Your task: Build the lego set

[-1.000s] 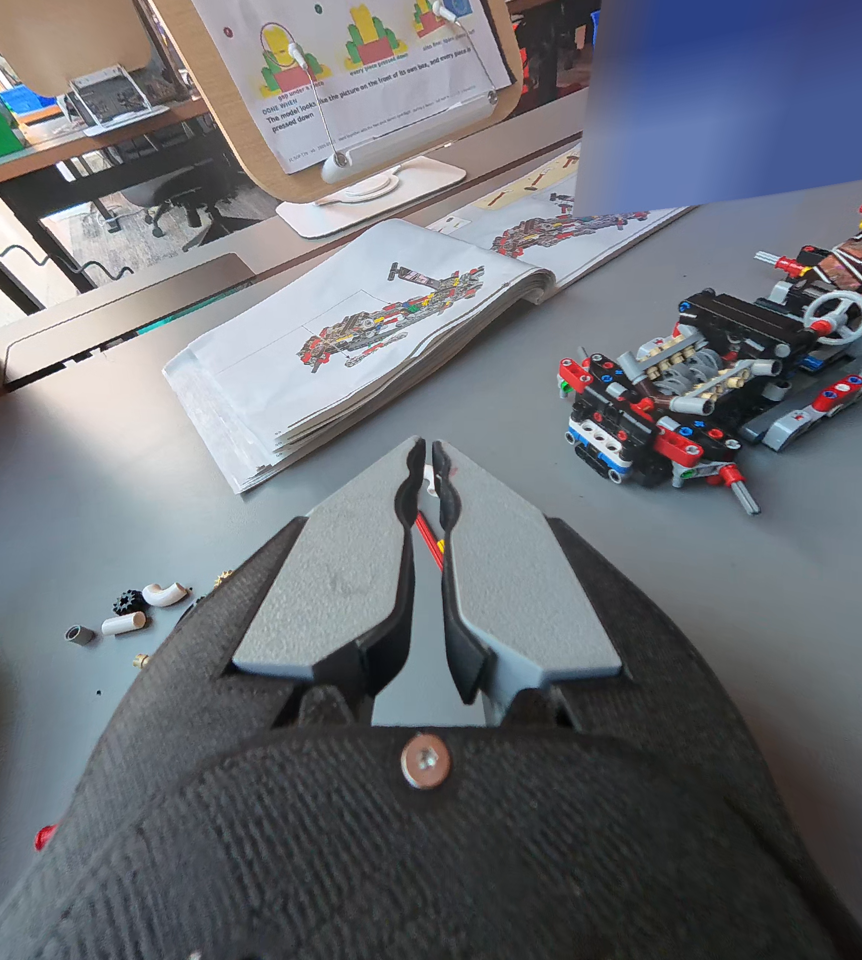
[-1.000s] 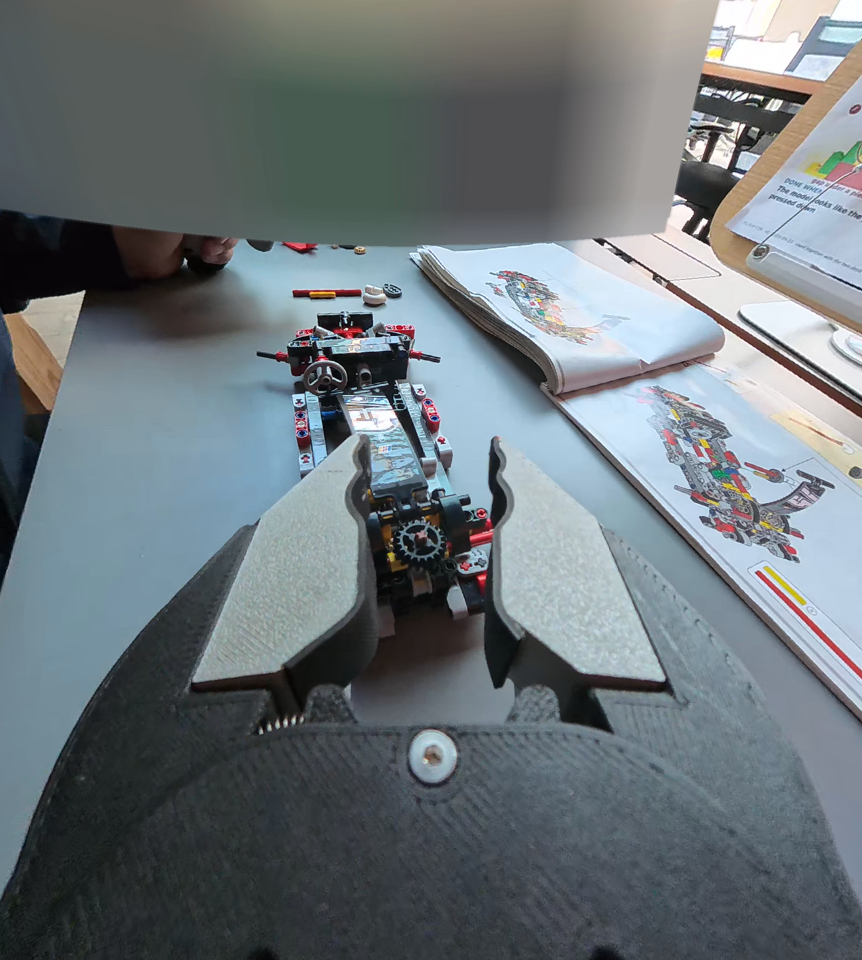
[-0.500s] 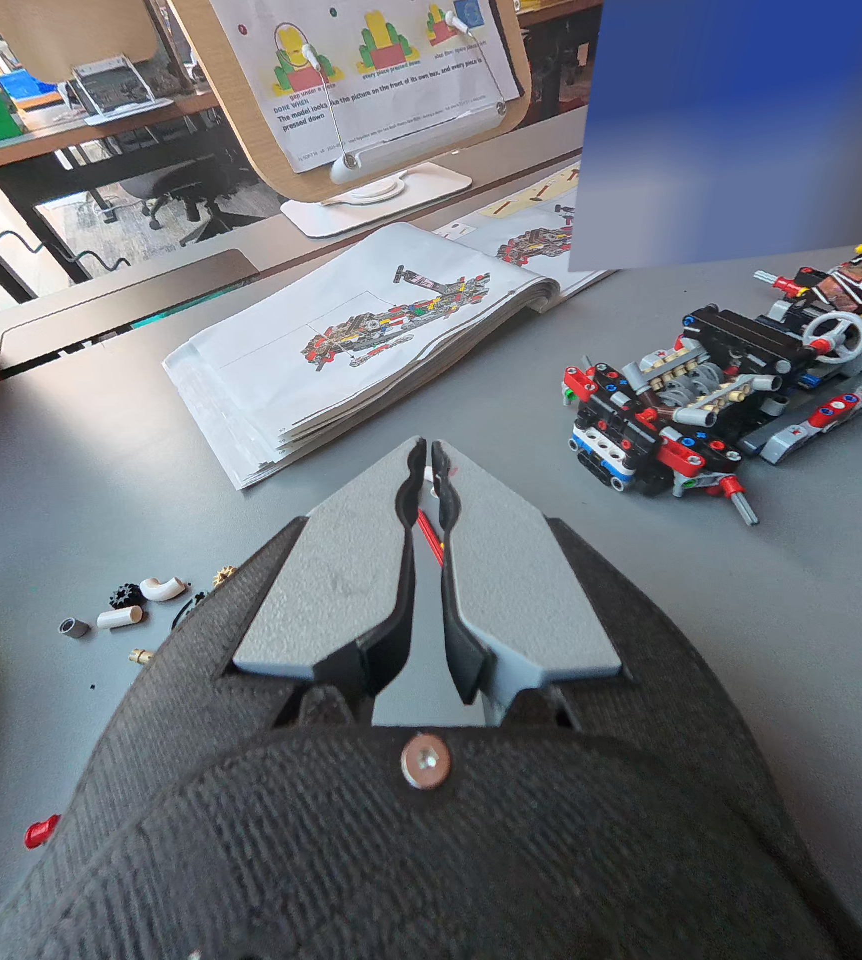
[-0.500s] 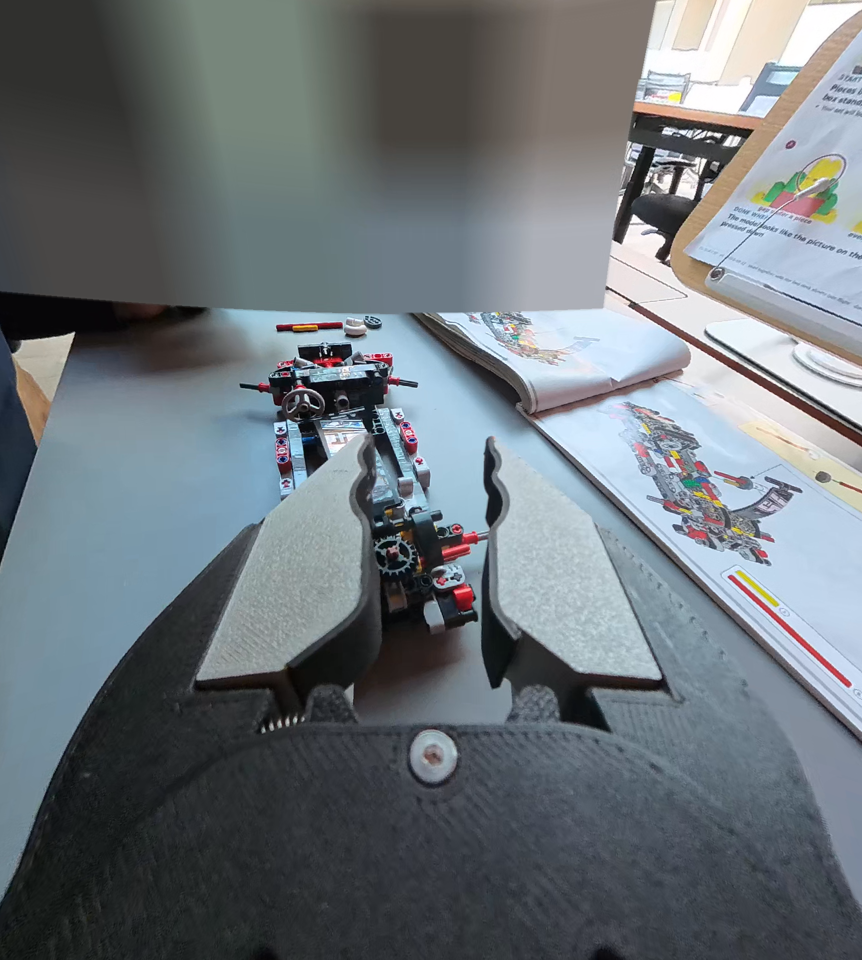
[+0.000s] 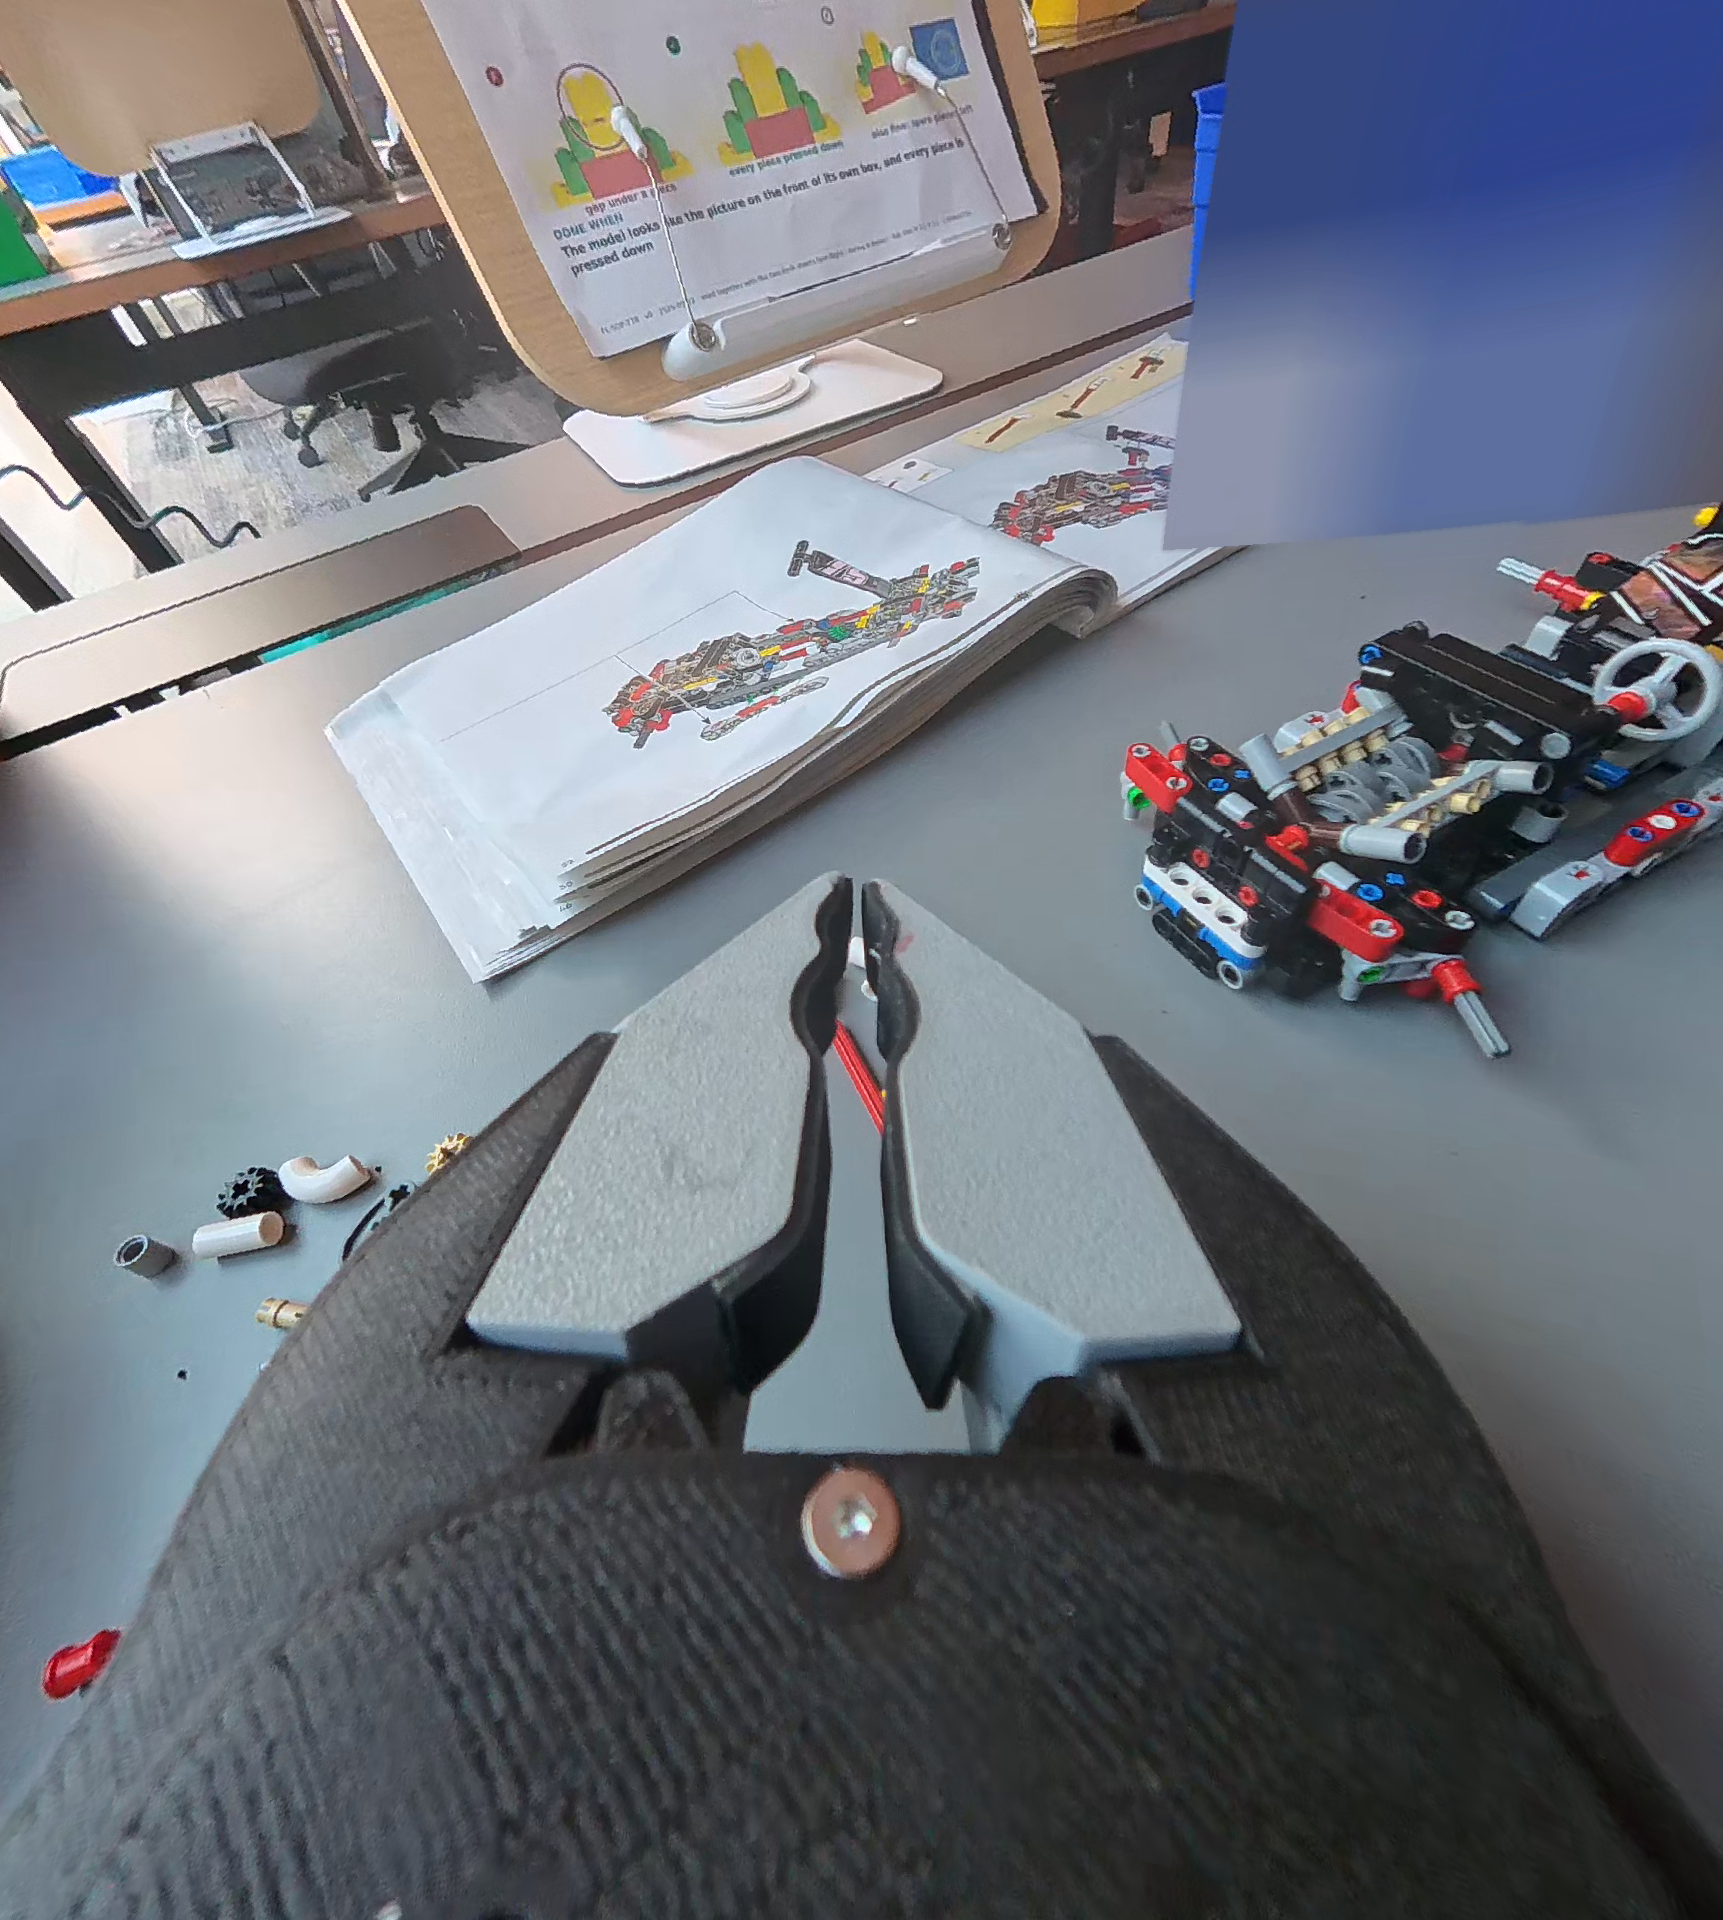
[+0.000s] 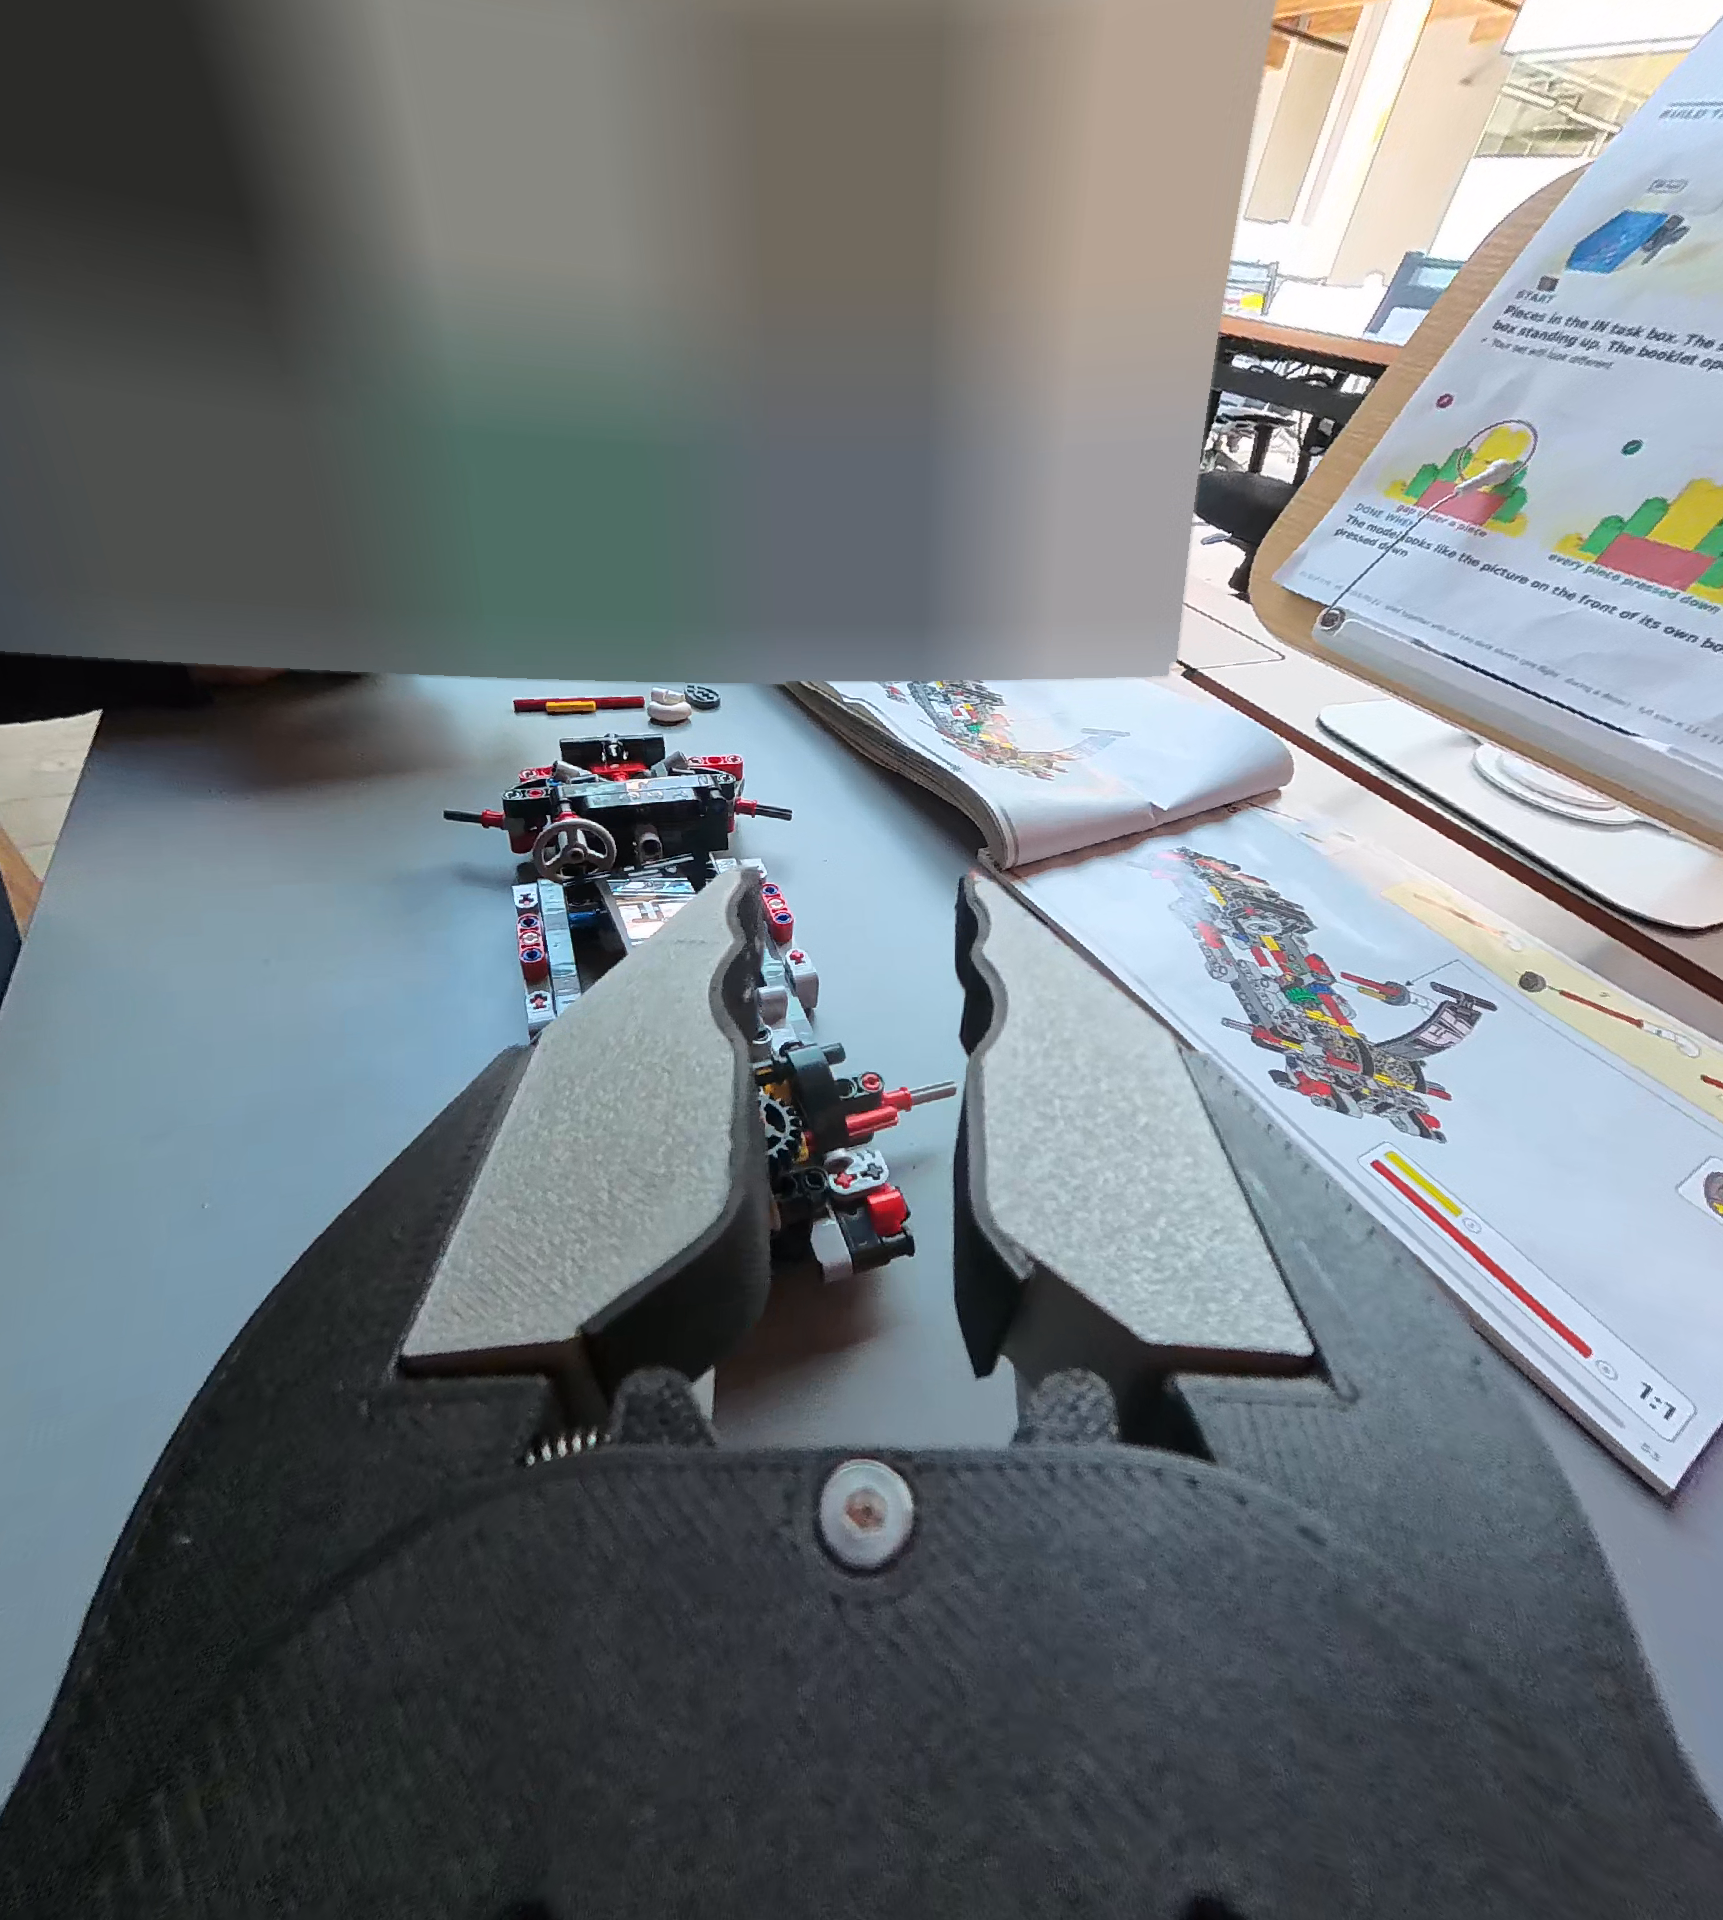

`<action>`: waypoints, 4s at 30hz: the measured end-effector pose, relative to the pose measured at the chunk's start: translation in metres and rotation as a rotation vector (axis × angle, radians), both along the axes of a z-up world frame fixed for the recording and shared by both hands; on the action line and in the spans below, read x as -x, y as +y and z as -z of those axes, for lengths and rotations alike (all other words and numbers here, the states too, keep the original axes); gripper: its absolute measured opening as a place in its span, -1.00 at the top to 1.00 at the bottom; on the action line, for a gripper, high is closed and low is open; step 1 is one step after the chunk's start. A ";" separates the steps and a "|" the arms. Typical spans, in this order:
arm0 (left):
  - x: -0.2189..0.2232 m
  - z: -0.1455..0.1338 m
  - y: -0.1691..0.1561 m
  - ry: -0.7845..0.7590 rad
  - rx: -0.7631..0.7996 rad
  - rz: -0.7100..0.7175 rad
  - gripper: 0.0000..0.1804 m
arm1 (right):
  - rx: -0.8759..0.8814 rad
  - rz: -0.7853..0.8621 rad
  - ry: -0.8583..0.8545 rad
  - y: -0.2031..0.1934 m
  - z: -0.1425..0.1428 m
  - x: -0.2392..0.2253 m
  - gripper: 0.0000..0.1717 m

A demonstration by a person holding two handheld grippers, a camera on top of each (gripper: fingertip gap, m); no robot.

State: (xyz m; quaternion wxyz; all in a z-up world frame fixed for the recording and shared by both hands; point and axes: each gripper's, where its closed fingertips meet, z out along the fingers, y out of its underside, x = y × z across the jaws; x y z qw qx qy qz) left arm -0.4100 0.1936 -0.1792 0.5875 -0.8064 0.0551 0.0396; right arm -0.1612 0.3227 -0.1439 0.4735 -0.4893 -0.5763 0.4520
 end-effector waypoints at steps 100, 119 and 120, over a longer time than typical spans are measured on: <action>-0.014 -0.002 -0.009 0.025 -0.018 0.030 1.00 | -0.063 -0.057 -0.069 -0.002 0.012 0.005 0.67; -0.015 -0.003 -0.010 0.028 -0.019 0.035 1.00 | 0.112 0.057 0.069 0.034 -0.011 -0.009 0.71; -0.015 -0.003 -0.010 0.028 -0.019 0.035 1.00 | 0.112 0.058 0.071 0.034 -0.011 -0.009 0.71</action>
